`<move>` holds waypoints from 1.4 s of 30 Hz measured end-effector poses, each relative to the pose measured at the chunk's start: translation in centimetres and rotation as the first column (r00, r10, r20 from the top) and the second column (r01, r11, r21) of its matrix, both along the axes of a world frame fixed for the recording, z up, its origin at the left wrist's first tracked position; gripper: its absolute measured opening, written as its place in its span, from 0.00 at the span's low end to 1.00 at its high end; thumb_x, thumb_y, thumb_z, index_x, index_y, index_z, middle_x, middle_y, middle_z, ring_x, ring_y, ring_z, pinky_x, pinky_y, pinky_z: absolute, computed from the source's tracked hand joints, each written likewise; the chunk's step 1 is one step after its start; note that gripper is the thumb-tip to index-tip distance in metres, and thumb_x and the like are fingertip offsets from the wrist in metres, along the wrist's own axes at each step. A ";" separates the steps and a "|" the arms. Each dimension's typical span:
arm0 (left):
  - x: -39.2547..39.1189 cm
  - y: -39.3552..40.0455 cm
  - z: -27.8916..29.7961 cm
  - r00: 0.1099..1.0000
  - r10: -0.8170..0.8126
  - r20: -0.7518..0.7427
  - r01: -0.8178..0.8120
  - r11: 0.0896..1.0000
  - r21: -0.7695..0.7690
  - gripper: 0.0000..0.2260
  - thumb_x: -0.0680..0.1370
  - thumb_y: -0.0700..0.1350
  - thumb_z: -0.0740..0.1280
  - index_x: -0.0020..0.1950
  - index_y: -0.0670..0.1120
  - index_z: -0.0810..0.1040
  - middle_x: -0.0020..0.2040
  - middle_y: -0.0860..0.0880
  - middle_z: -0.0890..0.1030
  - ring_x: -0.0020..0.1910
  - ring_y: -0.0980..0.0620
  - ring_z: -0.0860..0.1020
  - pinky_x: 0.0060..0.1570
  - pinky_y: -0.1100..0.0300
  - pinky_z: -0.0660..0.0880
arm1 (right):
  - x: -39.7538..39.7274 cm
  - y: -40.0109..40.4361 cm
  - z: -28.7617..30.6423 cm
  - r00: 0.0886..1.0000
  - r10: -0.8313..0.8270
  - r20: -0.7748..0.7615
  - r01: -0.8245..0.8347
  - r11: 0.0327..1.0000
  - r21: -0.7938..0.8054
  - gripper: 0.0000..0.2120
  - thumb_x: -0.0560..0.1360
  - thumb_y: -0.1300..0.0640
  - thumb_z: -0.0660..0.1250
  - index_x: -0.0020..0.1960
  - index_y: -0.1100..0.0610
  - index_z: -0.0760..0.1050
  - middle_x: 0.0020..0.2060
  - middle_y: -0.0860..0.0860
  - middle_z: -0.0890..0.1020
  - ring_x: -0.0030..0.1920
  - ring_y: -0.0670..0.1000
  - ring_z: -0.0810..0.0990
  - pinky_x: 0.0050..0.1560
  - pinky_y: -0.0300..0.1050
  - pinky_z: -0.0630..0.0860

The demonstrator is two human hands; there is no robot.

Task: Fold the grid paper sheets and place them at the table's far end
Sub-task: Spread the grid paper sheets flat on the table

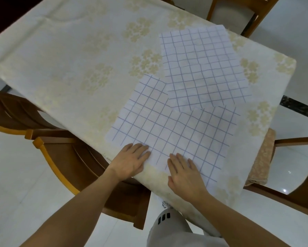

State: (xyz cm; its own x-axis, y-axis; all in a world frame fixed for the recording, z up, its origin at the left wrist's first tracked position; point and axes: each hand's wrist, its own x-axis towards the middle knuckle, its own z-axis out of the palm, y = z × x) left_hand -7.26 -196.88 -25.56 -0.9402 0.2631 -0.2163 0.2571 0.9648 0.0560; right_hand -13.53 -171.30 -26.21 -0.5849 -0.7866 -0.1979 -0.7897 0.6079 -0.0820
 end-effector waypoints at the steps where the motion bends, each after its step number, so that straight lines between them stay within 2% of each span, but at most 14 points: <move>1: 0.0 -0.1 -0.1 1.000 -0.006 -0.006 0.006 1.000 0.003 0.23 0.75 0.51 0.68 0.69 0.46 0.72 0.69 0.43 0.75 0.66 0.43 0.74 0.62 0.45 0.74 | 0.1 0.0 -0.1 1.000 -0.012 -0.004 0.012 1.000 -0.003 0.27 0.75 0.50 0.66 0.70 0.62 0.71 0.71 0.59 0.72 0.71 0.61 0.71 0.64 0.66 0.73; 5: 0.6 -0.4 -0.8 0.999 -0.029 -0.015 0.029 1.000 0.003 0.22 0.76 0.50 0.68 0.69 0.46 0.72 0.69 0.44 0.75 0.66 0.43 0.74 0.64 0.45 0.73 | 0.4 -0.1 -0.4 1.000 -0.024 -0.019 0.024 1.000 -0.010 0.25 0.77 0.49 0.61 0.70 0.61 0.72 0.70 0.59 0.73 0.71 0.61 0.71 0.64 0.66 0.73; 11: 0.7 -0.2 -0.6 0.999 -0.027 0.017 0.027 1.000 -0.013 0.26 0.73 0.49 0.73 0.69 0.46 0.73 0.69 0.45 0.76 0.65 0.44 0.75 0.63 0.47 0.74 | 0.7 0.2 -0.8 0.997 0.009 -0.082 -0.011 1.000 -0.029 0.24 0.73 0.54 0.72 0.66 0.64 0.75 0.67 0.60 0.76 0.68 0.64 0.74 0.60 0.67 0.75; 13: 0.5 -0.2 -0.3 0.999 -0.031 0.034 0.032 0.999 -0.009 0.28 0.70 0.49 0.75 0.68 0.46 0.74 0.67 0.45 0.77 0.64 0.44 0.77 0.61 0.47 0.76 | 0.8 0.3 -1.1 0.995 0.025 -0.095 -0.027 0.999 -0.023 0.25 0.72 0.57 0.74 0.66 0.65 0.75 0.67 0.61 0.76 0.68 0.64 0.74 0.59 0.68 0.76; 16: 0.3 -0.4 0.0 0.996 -0.029 0.086 0.031 0.999 -0.022 0.36 0.61 0.46 0.81 0.68 0.44 0.75 0.66 0.44 0.77 0.62 0.43 0.78 0.59 0.47 0.77 | 0.8 0.4 -1.4 0.996 0.021 -0.083 -0.023 1.000 -0.018 0.25 0.71 0.61 0.74 0.66 0.65 0.75 0.67 0.61 0.76 0.69 0.65 0.73 0.59 0.69 0.75; 18: -0.1 -0.2 0.3 0.999 -0.021 0.050 0.022 0.999 -0.030 0.33 0.62 0.44 0.80 0.66 0.42 0.76 0.63 0.43 0.79 0.58 0.43 0.79 0.55 0.48 0.79 | 0.9 0.4 -1.5 0.996 0.030 -0.086 -0.032 0.999 -0.023 0.23 0.71 0.62 0.73 0.64 0.65 0.75 0.67 0.61 0.76 0.69 0.65 0.72 0.59 0.68 0.75; 21: -0.6 0.4 0.3 0.999 0.009 -0.054 -0.008 1.000 0.022 0.21 0.69 0.43 0.75 0.61 0.42 0.79 0.59 0.43 0.81 0.52 0.42 0.80 0.49 0.48 0.80 | 1.0 0.4 -1.4 0.997 0.015 -0.082 -0.019 0.999 -0.047 0.24 0.72 0.62 0.72 0.66 0.66 0.75 0.68 0.61 0.75 0.70 0.65 0.72 0.60 0.68 0.75; 24: -0.6 0.8 0.1 0.994 0.064 -0.085 -0.059 0.996 0.065 0.21 0.67 0.43 0.77 0.60 0.43 0.80 0.59 0.42 0.81 0.55 0.42 0.80 0.52 0.47 0.79 | 0.8 0.4 -1.0 0.997 -0.061 -0.050 0.058 0.996 -0.068 0.25 0.75 0.54 0.67 0.70 0.63 0.72 0.70 0.60 0.74 0.71 0.63 0.71 0.62 0.67 0.73; 27: -0.2 1.0 0.5 0.996 0.088 -0.028 -0.085 0.991 0.102 0.30 0.59 0.44 0.81 0.60 0.43 0.80 0.61 0.42 0.80 0.61 0.41 0.79 0.60 0.45 0.76 | 0.8 0.8 -0.6 0.997 -0.072 -0.012 0.071 0.996 -0.051 0.28 0.77 0.49 0.60 0.74 0.60 0.67 0.73 0.58 0.70 0.74 0.62 0.67 0.66 0.68 0.69; 29: 0.2 1.3 1.0 0.995 0.095 -0.011 -0.093 0.989 0.113 0.33 0.57 0.43 0.83 0.61 0.43 0.80 0.62 0.42 0.80 0.62 0.42 0.78 0.63 0.45 0.75 | 0.7 1.1 -0.5 0.998 -0.069 -0.012 0.069 0.997 -0.047 0.30 0.76 0.50 0.63 0.75 0.60 0.65 0.74 0.58 0.69 0.74 0.62 0.66 0.67 0.68 0.68; 32: 0.9 1.8 1.6 0.994 0.108 -0.018 -0.104 0.985 0.138 0.33 0.57 0.41 0.83 0.61 0.43 0.80 0.62 0.43 0.81 0.62 0.43 0.79 0.63 0.46 0.75 | 0.8 2.1 -0.6 0.997 -0.069 -0.034 0.067 0.996 -0.052 0.30 0.73 0.54 0.68 0.74 0.60 0.68 0.73 0.59 0.70 0.73 0.63 0.69 0.65 0.68 0.71; 34: 1.3 2.2 2.0 0.993 0.110 -0.034 -0.104 0.983 0.150 0.33 0.58 0.42 0.82 0.62 0.43 0.80 0.63 0.43 0.80 0.63 0.43 0.78 0.64 0.47 0.74 | 1.0 3.2 -0.7 0.997 -0.048 -0.065 0.043 0.996 -0.082 0.25 0.76 0.58 0.61 0.72 0.60 0.70 0.72 0.59 0.71 0.72 0.63 0.70 0.63 0.67 0.73; 36: 1.8 2.7 2.5 0.992 0.119 -0.039 -0.113 0.983 0.145 0.34 0.58 0.42 0.82 0.62 0.43 0.80 0.64 0.43 0.80 0.63 0.43 0.78 0.64 0.47 0.73 | 1.0 4.6 -0.8 0.997 -0.028 -0.077 0.020 0.994 -0.105 0.24 0.76 0.62 0.54 0.72 0.60 0.70 0.72 0.58 0.71 0.71 0.63 0.71 0.63 0.67 0.73; 42: 2.3 4.8 4.5 0.967 0.253 0.005 -0.252 0.961 0.112 0.38 0.51 0.40 0.84 0.60 0.42 0.82 0.61 0.43 0.82 0.58 0.42 0.81 0.57 0.46 0.77 | 1.0 8.4 0.3 0.992 -0.002 -0.130 -0.027 0.976 -0.216 0.28 0.73 0.67 0.50 0.68 0.60 0.75 0.69 0.57 0.76 0.68 0.61 0.75 0.63 0.64 0.75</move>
